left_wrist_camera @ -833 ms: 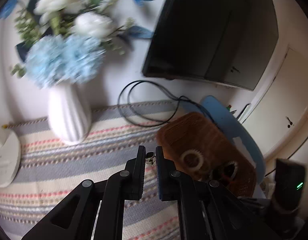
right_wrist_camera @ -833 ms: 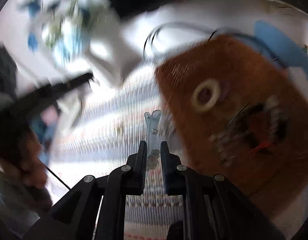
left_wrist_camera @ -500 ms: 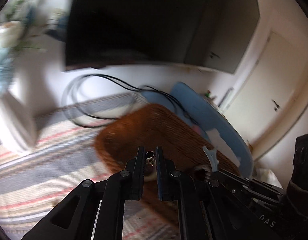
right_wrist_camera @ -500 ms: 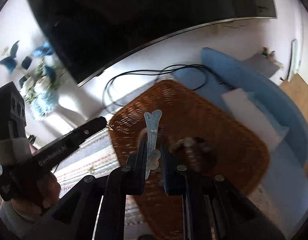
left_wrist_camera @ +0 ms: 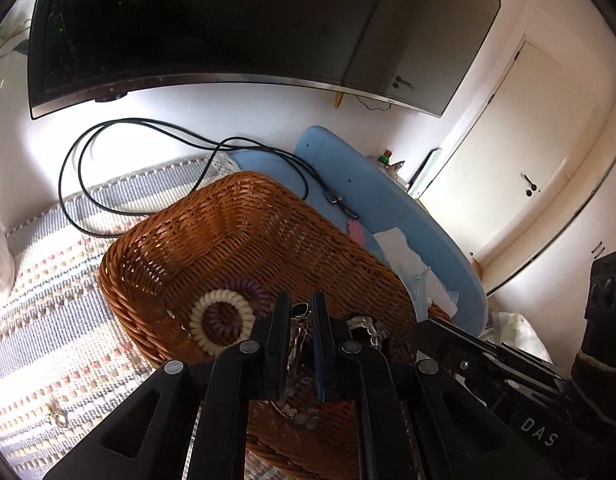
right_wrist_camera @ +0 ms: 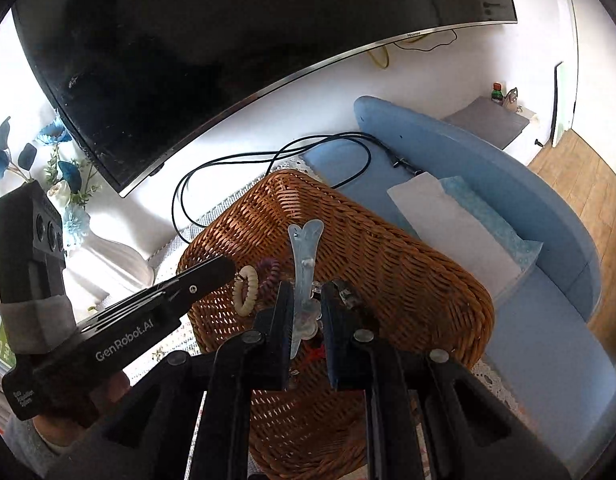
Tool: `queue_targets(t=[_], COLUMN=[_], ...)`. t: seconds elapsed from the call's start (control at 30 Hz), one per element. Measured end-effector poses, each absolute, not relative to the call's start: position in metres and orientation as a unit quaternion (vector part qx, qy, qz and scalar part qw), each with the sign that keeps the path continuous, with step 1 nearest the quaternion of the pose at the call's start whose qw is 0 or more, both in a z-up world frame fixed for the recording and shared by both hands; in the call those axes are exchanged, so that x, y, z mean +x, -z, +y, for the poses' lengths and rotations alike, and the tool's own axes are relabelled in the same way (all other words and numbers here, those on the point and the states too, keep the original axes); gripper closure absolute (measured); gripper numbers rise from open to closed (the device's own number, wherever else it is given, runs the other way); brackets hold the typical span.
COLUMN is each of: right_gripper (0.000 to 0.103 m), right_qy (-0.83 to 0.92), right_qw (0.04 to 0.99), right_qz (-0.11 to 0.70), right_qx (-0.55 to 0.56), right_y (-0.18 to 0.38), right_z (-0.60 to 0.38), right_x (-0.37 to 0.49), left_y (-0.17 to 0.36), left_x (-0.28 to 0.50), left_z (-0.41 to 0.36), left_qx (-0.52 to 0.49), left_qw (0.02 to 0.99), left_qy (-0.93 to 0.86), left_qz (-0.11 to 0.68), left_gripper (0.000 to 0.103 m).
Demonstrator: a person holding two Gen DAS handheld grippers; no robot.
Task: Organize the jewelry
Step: 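Open both tools to drop the earring and clip into the basket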
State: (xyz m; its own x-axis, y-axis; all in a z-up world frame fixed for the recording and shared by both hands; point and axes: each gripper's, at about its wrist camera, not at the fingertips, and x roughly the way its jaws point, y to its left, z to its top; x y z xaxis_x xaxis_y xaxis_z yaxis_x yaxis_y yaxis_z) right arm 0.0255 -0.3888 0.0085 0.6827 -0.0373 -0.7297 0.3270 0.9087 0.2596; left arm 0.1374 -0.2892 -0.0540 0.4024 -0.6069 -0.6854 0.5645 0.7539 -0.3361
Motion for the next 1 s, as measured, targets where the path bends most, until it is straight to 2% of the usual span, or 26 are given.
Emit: queue_targets(t=[1.0], right_gripper=[0.086], right_qy=[0.132], right_qw=[0.891], right_qz=[0.392], right_qx=[0.189], right_y=[-0.005], right_z=[-0.4], right_x=[0.024], left_y=[0.053], left_x=[0.133], left_z=[-0.279], left_qx=[-0.026], left_qw=[0.836], left_qy=[0.343], left_qz=[0.428], left_gripper=[0.093])
